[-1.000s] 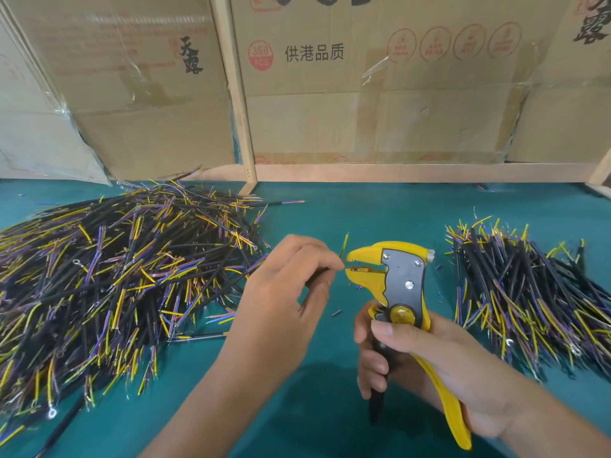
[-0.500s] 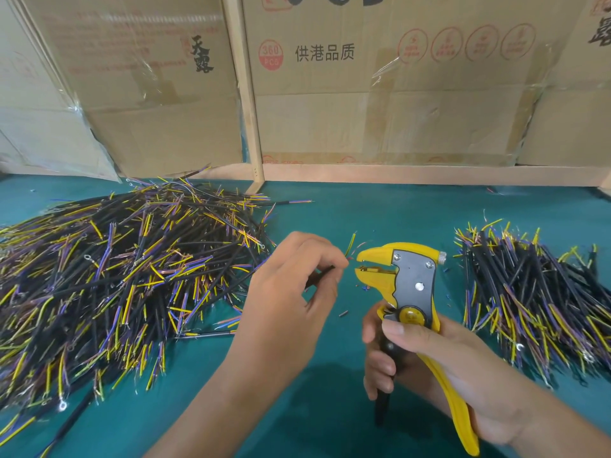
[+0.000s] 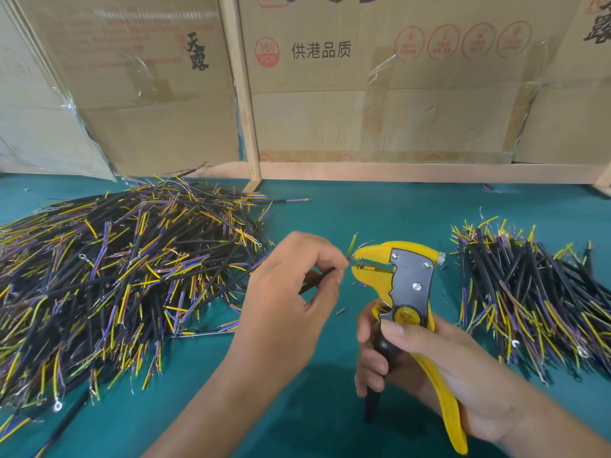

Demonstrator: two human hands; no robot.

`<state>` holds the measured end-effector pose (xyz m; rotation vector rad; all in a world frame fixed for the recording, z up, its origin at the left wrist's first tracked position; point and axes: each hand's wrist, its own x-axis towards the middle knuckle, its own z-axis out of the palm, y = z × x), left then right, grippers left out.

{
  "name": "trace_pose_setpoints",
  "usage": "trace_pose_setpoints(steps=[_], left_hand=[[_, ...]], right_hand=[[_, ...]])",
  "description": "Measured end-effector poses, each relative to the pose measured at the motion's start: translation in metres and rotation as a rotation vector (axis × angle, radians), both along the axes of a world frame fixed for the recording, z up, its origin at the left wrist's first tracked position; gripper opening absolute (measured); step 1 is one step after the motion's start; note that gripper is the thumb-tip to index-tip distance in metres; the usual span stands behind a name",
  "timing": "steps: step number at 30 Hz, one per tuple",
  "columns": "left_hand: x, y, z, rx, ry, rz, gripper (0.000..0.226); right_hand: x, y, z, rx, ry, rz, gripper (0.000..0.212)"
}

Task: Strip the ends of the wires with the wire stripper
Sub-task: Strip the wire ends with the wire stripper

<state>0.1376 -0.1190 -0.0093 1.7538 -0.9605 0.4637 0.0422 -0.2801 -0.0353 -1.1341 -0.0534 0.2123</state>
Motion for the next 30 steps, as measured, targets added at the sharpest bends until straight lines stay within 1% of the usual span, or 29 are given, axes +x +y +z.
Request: trace_pose_setpoints(steps=[4,8,10,18,24,27,30], left_hand=[[-0.001,-0.001,-0.001,-0.012,0.016,0.006,0.019],[-0.001,-0.001,-0.002,-0.015,0.023,-0.005,0.018],[-0.001,-0.001,-0.002,-0.017,0.024,-0.008,0.019],[-0.001,-0.003,-0.004,-0.026,0.048,-0.007,0.019],[0.001,-0.002,-0.006,-0.040,0.129,0.026,0.019],[0.002,-0.001,-0.005,-0.073,0.228,0.018,0.024],[0.003,0.001,-0.005,-0.072,0.253,0.022,0.030]], right_hand=[[0.000,0.002,0.001,0.004,-0.002,0.004,0.046],[0.000,0.007,0.003,-0.025,0.023,-0.041,0.029],[0.000,0.009,0.004,-0.028,0.043,-0.066,0.026],[-0.001,0.004,0.005,-0.049,0.104,-0.103,0.043],[0.000,0.000,0.007,-0.032,0.127,-0.151,0.045],[0.001,-0.004,0.008,-0.009,0.123,-0.192,0.045],[0.002,-0.007,0.008,0.005,0.122,-0.228,0.046]])
